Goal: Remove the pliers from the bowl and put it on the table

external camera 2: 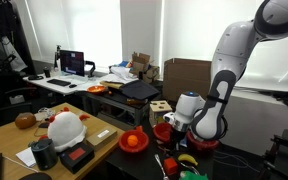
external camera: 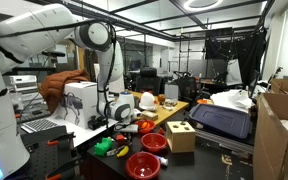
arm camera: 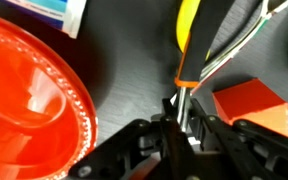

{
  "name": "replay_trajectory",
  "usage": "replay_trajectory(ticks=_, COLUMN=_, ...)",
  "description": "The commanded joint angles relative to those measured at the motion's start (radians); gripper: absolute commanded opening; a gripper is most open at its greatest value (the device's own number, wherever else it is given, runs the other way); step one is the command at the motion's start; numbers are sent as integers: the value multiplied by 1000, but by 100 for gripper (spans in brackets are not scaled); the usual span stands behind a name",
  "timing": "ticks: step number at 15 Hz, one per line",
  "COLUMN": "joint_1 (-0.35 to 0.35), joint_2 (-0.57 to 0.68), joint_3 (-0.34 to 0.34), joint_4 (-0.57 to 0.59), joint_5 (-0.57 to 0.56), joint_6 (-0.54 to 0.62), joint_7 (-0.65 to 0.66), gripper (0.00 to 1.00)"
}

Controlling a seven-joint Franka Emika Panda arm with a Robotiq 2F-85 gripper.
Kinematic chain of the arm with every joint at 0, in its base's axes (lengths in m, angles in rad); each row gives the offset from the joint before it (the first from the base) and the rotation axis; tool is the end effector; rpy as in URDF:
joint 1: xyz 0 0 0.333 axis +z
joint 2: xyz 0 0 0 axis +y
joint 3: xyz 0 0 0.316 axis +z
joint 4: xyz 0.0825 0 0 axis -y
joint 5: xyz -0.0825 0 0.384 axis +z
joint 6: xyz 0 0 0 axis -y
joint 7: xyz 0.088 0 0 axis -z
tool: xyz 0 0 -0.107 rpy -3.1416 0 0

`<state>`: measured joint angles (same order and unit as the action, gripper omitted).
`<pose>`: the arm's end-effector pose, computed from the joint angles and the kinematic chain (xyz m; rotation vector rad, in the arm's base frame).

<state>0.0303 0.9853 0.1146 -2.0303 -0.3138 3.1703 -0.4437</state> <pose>0.5310 0.1121 -0.0185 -2.8108 -1.2627 -0.2807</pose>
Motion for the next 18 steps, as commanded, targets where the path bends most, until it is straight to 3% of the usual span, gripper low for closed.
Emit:
replay_trajectory(ticks=1, joint_1=-26, joint_2=-98, joint_3=35, joint_4=-89, joint_5=-25, joint_6=-15, joint_7=25, gripper=45)
replay_trajectory(ticks=2, joint_1=-17, joint_2=-111, joint_3=28, joint_4=-99, joint_5=-23, joint_6=-6, joint_7=30, gripper=46)
replay_trajectory(ticks=7, joint_1=-2, joint_2=-158, joint_3=20, joint_4=-122, joint_5=-19, joint_6=2, joint_7=36, gripper=81)
replay_trajectory(ticks=10, joint_1=-83, joint_2=-186, joint_3=102, joint_4=-133, joint_5=-14, joint_6=-59, joint_7=19, gripper=100)
replay_trajectory(ticks=14, joint_1=-287, joint_2=-256, joint_3=306, joint_4=-155, joint_5=42, joint_6=-237, joint_7=-32, gripper=100)
replay_trajectory(ticks=18, joint_1=-374, joint_2=-345, joint_3=394, joint_4=-147, joint_5=170, joint_6=-402, joint_7=-63, gripper=100)
